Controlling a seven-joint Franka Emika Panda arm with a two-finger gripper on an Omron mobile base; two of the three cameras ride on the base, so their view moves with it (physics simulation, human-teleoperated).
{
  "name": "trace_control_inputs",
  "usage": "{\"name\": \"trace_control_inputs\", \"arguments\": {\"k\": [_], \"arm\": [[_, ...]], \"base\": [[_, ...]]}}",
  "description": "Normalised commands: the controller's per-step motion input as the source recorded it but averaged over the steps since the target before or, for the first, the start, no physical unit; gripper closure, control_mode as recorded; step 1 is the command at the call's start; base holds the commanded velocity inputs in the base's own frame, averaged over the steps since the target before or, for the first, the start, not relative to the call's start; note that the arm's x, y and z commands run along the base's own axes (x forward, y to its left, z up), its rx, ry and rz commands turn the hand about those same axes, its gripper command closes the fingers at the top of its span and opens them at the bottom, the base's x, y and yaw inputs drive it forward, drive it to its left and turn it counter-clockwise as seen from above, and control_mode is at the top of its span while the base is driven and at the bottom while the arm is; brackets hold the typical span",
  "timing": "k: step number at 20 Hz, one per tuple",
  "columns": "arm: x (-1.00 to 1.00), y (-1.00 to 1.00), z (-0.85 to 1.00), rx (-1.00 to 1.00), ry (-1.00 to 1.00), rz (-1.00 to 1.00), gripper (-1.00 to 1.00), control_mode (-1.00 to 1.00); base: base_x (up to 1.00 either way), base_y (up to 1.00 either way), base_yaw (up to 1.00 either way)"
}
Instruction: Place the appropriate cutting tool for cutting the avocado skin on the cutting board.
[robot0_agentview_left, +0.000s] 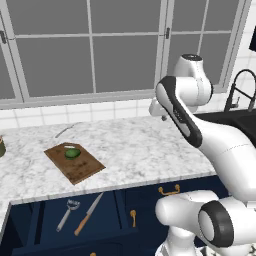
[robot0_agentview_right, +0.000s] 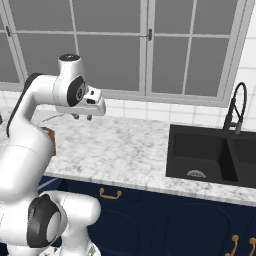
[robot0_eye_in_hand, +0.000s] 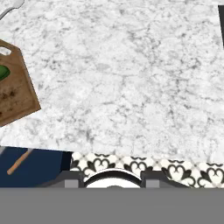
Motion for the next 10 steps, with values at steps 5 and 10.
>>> {"name": "trace_control_inputs", "arguments": {"k": [5,10], "arm": [[-0.28,0.00,-0.02,0.00,-0.06,0.00,-1.00,-1.00],[-0.57,0.03,-0.02,0.00,-0.20,0.00,-1.00,-1.00]], "base": [[0.00,0.00,0.00],[0.00,0.00,0.00]]}}
